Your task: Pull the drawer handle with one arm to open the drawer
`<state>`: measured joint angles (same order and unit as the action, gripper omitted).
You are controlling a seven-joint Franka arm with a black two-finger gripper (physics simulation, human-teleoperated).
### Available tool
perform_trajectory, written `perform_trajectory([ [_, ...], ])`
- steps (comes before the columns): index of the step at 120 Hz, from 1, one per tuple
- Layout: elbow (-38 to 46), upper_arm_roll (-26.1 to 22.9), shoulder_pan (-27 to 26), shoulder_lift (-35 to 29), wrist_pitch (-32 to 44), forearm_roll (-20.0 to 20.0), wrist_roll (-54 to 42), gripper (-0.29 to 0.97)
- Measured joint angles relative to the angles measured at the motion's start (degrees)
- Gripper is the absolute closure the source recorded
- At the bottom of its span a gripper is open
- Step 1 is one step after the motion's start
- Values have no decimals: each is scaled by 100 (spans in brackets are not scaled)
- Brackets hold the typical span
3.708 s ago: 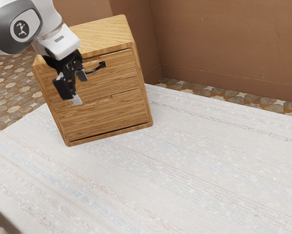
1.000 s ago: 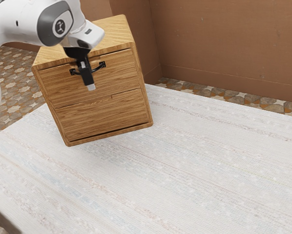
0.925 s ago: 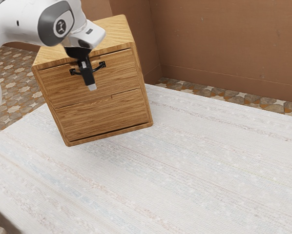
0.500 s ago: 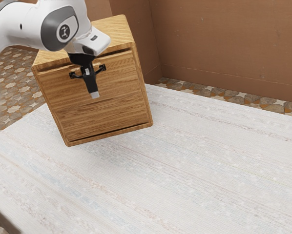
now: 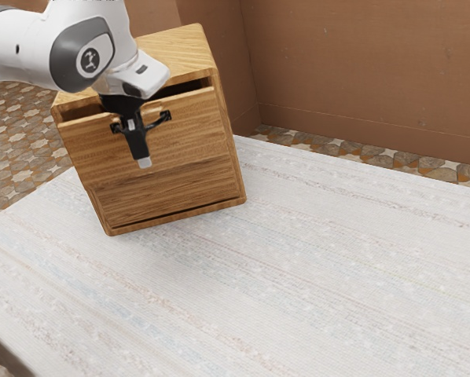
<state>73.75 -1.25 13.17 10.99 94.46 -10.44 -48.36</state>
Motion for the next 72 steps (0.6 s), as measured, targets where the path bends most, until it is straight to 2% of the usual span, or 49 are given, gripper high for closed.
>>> perform_trajectory([
  [17,342,8,-43,-228,152,12,26,0],
  [56,786,-6,-81,-697,262,185,64,10],
  [72,976,6,-86,-853,284,249,79,4],
])
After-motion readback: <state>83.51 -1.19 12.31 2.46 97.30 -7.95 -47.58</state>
